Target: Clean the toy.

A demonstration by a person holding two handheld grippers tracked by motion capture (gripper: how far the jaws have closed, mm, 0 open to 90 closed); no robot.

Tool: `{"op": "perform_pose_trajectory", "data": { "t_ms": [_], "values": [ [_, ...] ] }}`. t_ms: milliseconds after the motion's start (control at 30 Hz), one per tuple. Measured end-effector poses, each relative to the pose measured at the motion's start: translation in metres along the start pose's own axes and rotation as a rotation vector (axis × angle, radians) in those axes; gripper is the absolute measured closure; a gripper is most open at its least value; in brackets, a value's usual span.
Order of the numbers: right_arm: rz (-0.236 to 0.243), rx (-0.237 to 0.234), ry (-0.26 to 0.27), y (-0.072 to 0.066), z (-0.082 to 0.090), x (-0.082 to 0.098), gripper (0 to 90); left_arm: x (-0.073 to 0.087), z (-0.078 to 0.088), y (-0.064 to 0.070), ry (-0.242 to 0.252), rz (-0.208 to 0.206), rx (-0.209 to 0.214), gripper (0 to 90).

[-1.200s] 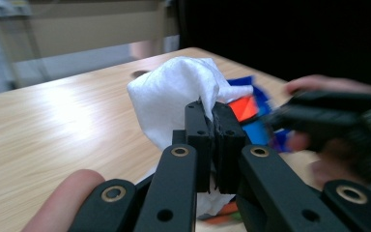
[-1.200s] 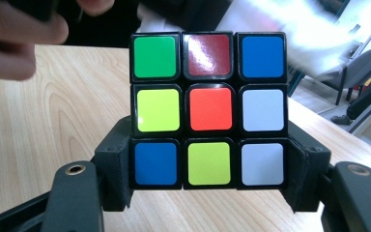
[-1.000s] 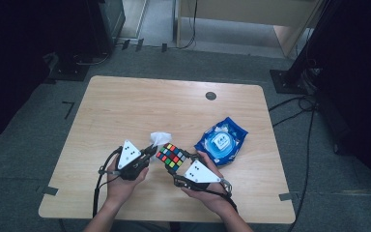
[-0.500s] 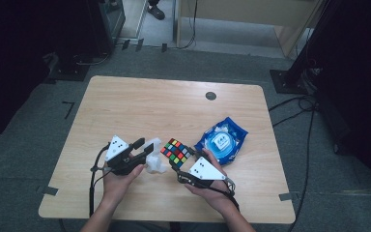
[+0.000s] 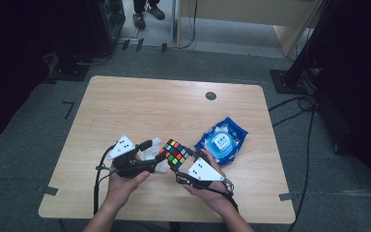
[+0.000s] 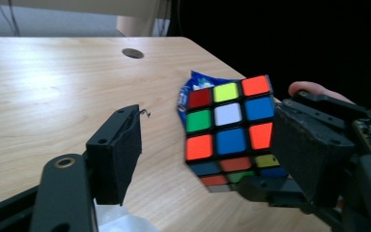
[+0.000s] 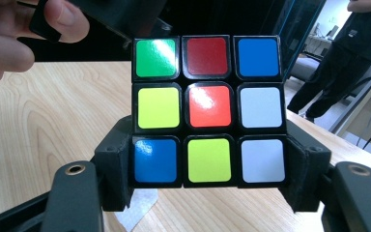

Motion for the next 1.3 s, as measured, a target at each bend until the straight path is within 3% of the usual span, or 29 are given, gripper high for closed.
{"op": "perform_pose_trajectory", "data": {
  "t_ms": [267,467,733,900,967,1100,1300],
  "values": [
    [0.020,-0.019,0.002,-0.008,-0.002,0.000,34.3,0.001,-0.007,0.007,-0.050,-0.016,0.022,24.7],
    [0.052,-0.028,0.022,-0.013,-0.002,-0.001,34.3,0.003,-0.012,0.006,-0.097,-0.002,0.039,25.4],
    [0.147,-0.003,0.020,-0.022,-0.004,0.000,34.2,0.003,-0.015,0.003,-0.139,0.029,0.055,29.4],
    [0.220,-0.001,0.032,-0.026,-0.005,0.000,34.2,0.006,-0.019,0.002,-0.190,0.017,0.077,27.2],
    [0.256,0.006,0.035,-0.027,-0.005,0.000,34.2,0.006,-0.019,0.002,-0.187,0.013,0.072,27.0],
    [0.257,0.016,0.025,-0.025,-0.006,0.002,34.1,0.003,-0.015,0.001,-0.158,0.022,0.093,33.0],
    [0.246,0.010,0.010,-0.025,-0.007,0.003,33.8,0.004,-0.014,0.002,-0.163,0.003,0.079,34.4]
  ]
}}
Point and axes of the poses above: each handheld gripper's, and its own axes: z roughly backward along the jaws, x roughly out of its underside, y roughly to its right, the point moved 1 cm from there along -z, roughly forward along the jaws, and after that the axes turned 2 degrees about x, right-handed, at the moved point
